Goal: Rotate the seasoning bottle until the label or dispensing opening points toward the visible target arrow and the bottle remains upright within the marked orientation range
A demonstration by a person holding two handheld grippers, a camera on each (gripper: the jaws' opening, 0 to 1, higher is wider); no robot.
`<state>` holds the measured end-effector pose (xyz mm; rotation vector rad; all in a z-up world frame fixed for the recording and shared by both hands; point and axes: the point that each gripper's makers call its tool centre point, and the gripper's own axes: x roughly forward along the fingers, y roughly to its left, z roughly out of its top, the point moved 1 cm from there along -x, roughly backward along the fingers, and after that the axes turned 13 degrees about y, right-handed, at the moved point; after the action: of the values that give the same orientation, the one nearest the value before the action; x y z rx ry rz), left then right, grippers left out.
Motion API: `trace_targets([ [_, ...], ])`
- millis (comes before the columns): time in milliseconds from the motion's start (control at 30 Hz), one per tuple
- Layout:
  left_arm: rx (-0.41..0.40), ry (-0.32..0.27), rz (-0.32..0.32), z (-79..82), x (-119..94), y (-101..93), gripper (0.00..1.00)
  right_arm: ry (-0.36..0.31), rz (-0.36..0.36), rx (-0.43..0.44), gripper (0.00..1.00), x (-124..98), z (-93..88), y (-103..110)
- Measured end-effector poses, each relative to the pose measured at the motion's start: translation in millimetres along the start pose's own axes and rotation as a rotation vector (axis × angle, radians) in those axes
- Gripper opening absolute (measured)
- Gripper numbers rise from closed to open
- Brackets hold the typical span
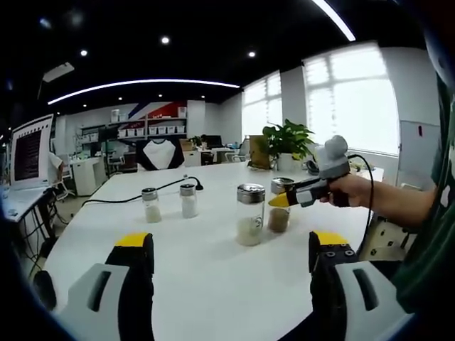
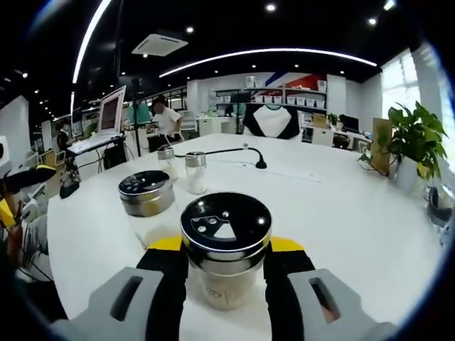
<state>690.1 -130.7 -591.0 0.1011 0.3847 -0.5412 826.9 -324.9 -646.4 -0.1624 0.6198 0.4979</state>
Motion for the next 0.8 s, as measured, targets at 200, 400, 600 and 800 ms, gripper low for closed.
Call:
trace_targets([
  [200, -0.007, -0.004, -0.001, 1.5, 0.9, -0.4, 0.95, 0.000, -0.023, 0.019, 0.41, 0.7, 0.2, -1.7],
  [400, -0.007, 0.000, -0.003, 0.3, 1.0, -0.7, 0.95, 0.000, -0.033, 0.030, 0.41, 1.1, 0.2, -2.0],
  [600, -0.012, -0.002, 0.000, 0.0, 0.5, 0.0, 0.95, 0.003, -0.037, 0.034, 0.41, 1.5, 0.3, -2.4],
  [800, -0.016, -0.002, 0.000, -0.2, 0.2, 0.7, 0.94, 0.015, -0.035, 0.041, 0.41, 1.5, 0.3, -2.6],
])
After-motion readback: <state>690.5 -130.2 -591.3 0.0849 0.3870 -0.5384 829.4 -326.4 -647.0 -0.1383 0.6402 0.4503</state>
